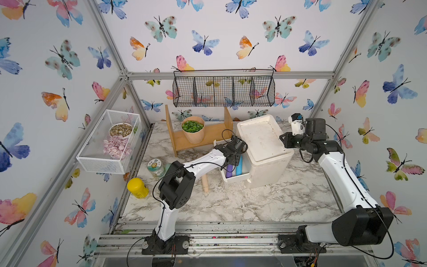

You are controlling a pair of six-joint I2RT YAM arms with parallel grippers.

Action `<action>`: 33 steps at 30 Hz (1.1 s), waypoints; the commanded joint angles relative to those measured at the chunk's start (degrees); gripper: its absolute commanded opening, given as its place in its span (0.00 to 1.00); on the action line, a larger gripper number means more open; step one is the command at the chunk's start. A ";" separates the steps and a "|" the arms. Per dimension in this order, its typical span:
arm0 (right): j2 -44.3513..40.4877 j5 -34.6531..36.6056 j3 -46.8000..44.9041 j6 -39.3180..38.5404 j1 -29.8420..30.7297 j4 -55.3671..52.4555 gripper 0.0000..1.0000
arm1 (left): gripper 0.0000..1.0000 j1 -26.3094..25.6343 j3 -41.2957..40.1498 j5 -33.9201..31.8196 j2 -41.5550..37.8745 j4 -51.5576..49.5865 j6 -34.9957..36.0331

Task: Take the microphone out of the drawer
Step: Pick up the microphone from the drawer.

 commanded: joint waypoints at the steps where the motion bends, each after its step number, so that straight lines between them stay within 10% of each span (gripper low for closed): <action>1: 1.03 -6.22 0.03 4.36 0.26 2.69 0.09 | 0.42 0.03 -2.47 -1.74 -0.99 -1.96 0.86; 33: 0.94 -6.39 -1.10 4.58 0.26 3.22 0.09 | 0.36 -0.03 -10.68 -9.13 -15.51 8.19 -7.21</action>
